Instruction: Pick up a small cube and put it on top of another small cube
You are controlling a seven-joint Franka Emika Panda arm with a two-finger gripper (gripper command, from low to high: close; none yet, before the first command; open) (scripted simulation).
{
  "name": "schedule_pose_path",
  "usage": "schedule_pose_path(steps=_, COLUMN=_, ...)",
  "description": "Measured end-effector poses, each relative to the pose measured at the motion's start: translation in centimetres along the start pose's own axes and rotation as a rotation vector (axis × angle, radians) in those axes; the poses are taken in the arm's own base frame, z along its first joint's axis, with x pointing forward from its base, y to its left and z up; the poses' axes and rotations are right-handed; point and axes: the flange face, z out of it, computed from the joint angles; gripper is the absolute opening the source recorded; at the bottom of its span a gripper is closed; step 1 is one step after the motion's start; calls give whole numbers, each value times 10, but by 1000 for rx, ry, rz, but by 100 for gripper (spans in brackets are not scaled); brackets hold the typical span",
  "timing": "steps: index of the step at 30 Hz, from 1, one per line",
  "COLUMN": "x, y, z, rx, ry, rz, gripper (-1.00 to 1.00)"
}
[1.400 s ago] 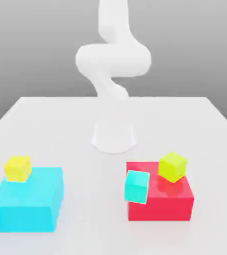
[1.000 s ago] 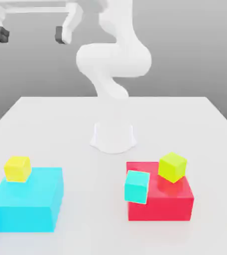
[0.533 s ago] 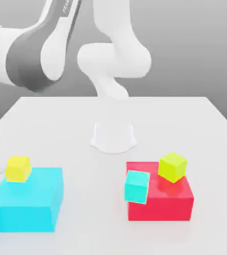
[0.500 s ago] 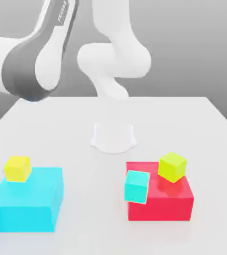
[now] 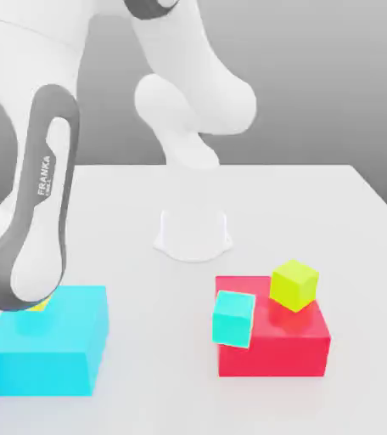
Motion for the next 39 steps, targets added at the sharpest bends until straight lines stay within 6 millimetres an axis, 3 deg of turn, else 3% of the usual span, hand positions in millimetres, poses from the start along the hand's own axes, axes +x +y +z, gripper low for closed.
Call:
schedule_pose_path(steps=4, x=-2, y=-1, z=-51, rx=1, ry=-1, rz=-2, gripper=-100)
schedule_pose_path(steps=5, x=-17, y=-7, z=-62, rx=6, ry=-7, rz=-15, gripper=-100)
schedule_pose_path(steps=9, x=-105, y=-34, z=-103, rx=27, ry=-38, rz=-96, gripper=-100)
schedule_pose_path(steps=14, x=-230, y=-43, z=-144, rx=37, ry=-67, rz=-228, gripper=-100)
schedule_pose_path(steps=17, x=-312, y=-32, z=-164, rx=33, ry=-76, rz=-331, gripper=-100)
schedule_pose_path(steps=21, x=-371, y=2, z=-183, rx=26, ry=-74, rz=-381, gripper=-100)
schedule_pose_path(steps=26, x=-447, y=58, z=-197, rx=11, ry=-51, rz=-482, gripper=-100)
schedule_pose_path(steps=30, x=-492, y=110, z=-199, rx=2, ry=-17, rz=-557, gripper=-100)
schedule_pose_path(steps=36, x=-501, y=124, z=-144, rx=0, ry=-1, rz=-575, gripper=-100)
schedule_pose_path(steps=37, x=-501, y=125, z=-136, rx=0, ry=-1, rz=-576, gripper=100)
schedule_pose_path(steps=39, x=-501, y=125, z=-136, rx=0, ry=-1, rz=-576, gripper=100)
